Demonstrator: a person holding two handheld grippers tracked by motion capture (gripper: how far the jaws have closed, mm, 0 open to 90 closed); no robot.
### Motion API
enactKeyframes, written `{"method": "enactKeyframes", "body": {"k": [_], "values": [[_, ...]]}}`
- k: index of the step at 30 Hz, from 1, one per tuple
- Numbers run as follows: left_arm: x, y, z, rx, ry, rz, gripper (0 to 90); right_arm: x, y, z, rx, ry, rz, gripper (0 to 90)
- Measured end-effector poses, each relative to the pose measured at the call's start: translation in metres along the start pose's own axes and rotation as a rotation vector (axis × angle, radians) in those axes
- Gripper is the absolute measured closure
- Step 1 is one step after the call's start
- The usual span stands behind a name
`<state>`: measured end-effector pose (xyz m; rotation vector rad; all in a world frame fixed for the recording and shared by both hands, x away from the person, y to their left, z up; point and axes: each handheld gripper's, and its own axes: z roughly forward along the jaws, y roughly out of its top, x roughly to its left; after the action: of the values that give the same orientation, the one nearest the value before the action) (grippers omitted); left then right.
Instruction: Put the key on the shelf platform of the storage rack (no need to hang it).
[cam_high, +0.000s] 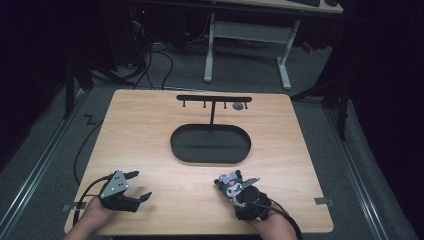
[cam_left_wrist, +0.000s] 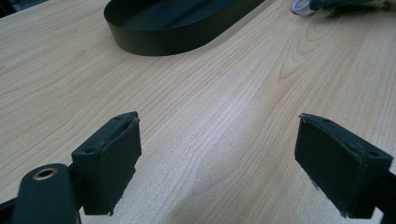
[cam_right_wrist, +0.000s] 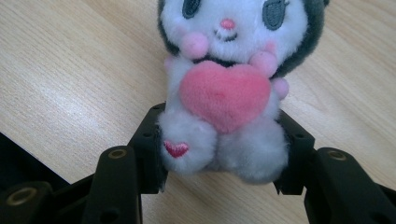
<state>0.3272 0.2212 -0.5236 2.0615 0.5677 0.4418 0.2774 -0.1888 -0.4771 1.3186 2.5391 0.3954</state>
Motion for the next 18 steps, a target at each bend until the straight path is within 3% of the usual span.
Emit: {"method": "enactKeyframes", "body": {"k": [18], "values": [[0.000,0.000,0.000,-0.001,-0.001,-0.001,15.5,-0.010,0.007,-0.013,-0.022,-0.018,0.016,47.6]]}}
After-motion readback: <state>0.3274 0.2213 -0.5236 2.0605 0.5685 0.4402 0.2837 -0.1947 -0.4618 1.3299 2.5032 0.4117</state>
